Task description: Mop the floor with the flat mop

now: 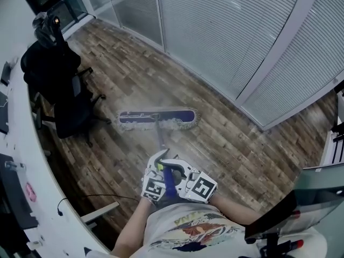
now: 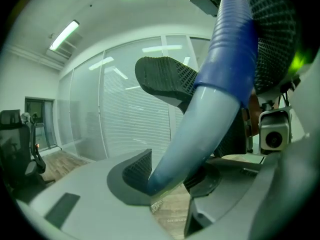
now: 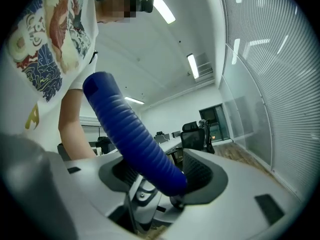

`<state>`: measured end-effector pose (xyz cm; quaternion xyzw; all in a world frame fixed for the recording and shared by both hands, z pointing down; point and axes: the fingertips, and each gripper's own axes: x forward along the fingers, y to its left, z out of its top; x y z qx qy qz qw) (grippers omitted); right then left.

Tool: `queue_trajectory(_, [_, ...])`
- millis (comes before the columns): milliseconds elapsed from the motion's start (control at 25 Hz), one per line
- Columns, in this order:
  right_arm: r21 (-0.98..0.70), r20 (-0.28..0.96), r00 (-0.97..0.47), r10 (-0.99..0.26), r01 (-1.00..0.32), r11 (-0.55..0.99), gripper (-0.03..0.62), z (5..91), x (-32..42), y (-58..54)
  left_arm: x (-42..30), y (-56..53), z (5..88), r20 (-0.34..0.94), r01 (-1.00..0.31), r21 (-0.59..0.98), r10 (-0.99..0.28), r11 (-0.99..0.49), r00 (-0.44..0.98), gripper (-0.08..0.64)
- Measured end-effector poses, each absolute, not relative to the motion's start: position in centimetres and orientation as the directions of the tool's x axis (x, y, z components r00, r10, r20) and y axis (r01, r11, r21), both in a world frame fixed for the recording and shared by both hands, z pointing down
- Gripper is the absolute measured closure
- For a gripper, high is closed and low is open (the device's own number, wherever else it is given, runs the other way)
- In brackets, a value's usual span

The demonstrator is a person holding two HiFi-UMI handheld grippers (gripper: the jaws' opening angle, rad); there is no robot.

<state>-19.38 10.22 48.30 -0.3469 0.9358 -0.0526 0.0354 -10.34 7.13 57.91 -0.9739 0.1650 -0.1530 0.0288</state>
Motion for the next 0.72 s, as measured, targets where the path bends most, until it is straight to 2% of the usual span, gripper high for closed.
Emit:
queue_trajectory(320, [-0.182,0.001,-0.735,-0.678,-0.667,0.723,0.328,47.9,-19.7,-2.6,-10.6,-5.4,57.4,0.271,-0.303,-0.083,-0.315,-0.949,0.910,0.424])
queue_trajectory(720, [-0.171,0.026,-0.713,-0.700,-0.693,0.700,0.328,48.8,-19.5,-17.8,-10.2,-20.5,57.8,0.254,-0.301,-0.085,-0.313,-0.950,0.915,0.425])
